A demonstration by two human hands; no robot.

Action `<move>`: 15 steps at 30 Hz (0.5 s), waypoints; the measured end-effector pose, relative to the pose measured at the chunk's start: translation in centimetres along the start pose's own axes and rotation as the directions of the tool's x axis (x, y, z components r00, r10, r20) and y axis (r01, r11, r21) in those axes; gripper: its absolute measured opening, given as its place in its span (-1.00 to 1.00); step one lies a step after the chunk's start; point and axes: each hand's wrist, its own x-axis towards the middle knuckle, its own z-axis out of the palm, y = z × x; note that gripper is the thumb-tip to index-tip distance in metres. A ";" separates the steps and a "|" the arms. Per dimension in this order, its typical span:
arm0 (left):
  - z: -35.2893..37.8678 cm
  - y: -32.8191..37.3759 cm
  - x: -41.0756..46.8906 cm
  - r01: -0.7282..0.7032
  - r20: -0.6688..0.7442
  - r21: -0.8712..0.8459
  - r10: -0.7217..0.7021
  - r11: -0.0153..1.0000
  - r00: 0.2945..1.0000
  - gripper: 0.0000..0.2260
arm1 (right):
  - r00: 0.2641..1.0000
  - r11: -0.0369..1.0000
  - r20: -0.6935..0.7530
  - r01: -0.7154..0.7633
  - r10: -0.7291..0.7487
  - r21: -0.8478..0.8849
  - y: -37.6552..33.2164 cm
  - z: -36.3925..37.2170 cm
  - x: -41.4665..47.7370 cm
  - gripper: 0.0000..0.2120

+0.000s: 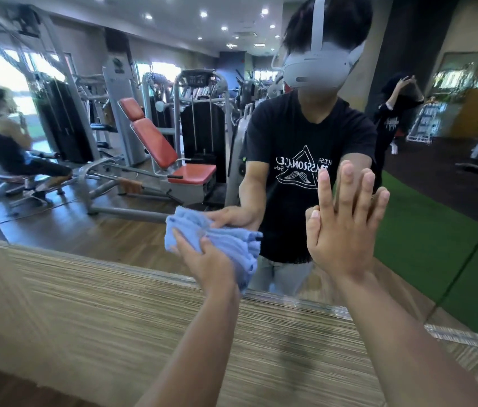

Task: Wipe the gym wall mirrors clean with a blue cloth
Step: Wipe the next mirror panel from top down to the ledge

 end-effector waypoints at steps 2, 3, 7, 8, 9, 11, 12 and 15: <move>1.3 2.0 -1.1 -0.146 0.062 0.018 0.145 0.989 0.988 -0.47 | 1.000 1.000 0.011 -0.001 0.001 0.005 0.0 -0.1 0.0 -0.42; 1.9 2.9 -1.4 -0.232 0.110 0.038 0.227 0.972 0.968 -0.48 | 1.000 1.000 0.014 -0.004 0.004 0.006 0.0 -0.2 0.1 -0.42; 1.9 2.9 -1.3 -0.625 0.353 0.165 0.546 0.763 0.760 -0.46 | 1.000 1.000 0.025 -0.001 0.001 0.006 0.0 -0.2 0.1 -0.42; 1.1 2.1 -0.8 -0.701 0.421 0.206 0.585 0.683 0.693 -0.45 | 1.000 1.000 0.029 -0.001 0.001 0.007 0.1 -0.2 0.1 -0.42; 0.0 0.8 0.0 -0.778 0.492 0.253 0.616 0.574 0.615 -0.46 | 1.000 1.000 0.031 -0.002 0.002 0.005 0.1 -0.2 0.1 -0.42; -2.7 -1.7 2.1 -0.901 0.636 0.310 0.638 0.304 0.434 -0.58 | 0.999 1.000 0.032 -0.006 0.006 0.003 0.1 -0.1 0.0 -0.42; -4.0 -2.3 3.2 -0.928 0.687 0.314 0.627 0.201 0.369 -0.61 | 0.999 1.000 0.036 -0.008 0.008 0.003 0.1 -0.1 0.0 -0.43; -5.5 -1.8 5.7 -0.944 0.725 0.314 0.618 0.097 0.305 -0.57 | 0.999 1.000 0.039 -0.007 0.007 -0.005 0.0 -0.2 0.0 -0.43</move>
